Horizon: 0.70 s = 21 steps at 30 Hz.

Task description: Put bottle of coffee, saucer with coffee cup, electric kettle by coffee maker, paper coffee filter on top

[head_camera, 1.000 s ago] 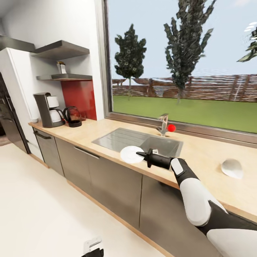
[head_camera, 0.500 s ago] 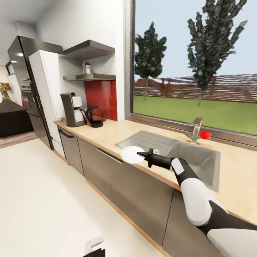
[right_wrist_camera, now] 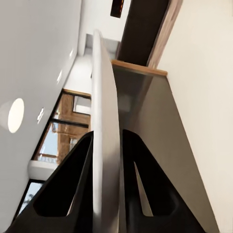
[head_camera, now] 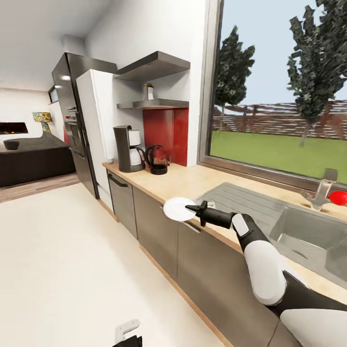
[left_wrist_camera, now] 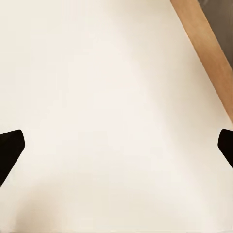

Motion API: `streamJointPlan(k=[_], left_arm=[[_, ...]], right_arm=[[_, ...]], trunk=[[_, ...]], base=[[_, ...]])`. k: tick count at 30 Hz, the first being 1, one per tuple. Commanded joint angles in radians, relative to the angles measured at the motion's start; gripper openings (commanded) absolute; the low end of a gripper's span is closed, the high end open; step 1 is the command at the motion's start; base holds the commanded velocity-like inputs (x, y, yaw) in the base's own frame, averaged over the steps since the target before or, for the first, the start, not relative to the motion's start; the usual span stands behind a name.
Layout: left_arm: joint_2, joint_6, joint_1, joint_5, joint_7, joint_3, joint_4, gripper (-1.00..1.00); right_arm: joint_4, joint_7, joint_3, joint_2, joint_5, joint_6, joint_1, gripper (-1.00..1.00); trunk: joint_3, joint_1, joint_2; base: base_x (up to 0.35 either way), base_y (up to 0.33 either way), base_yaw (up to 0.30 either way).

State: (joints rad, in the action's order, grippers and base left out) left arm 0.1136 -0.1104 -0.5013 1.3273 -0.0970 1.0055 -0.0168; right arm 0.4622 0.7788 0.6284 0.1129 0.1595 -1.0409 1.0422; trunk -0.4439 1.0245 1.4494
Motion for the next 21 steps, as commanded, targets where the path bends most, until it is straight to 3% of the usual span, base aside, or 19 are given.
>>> streamJointPlan(k=[1, 21], left_arm=[[0.000, -0.002, 0.000, 0.006, -0.006, 0.008, -0.002, 1.00], [0.000, -0.002, 0.000, 0.006, -0.006, 0.008, -0.002, 1.00]], right_arm=[[0.001, 0.002, 0.007, 0.001, -0.001, -0.006, 0.001, -1.00], [0.003, 0.003, 0.007, -0.001, -0.003, -0.006, 0.001, -1.00]], trunk=[[-0.001, 0.000, 0.001], [-0.001, 0.000, 0.001]], base=[[0.253, 0.206, 0.151], [0.266, 0.206, 0.181]])
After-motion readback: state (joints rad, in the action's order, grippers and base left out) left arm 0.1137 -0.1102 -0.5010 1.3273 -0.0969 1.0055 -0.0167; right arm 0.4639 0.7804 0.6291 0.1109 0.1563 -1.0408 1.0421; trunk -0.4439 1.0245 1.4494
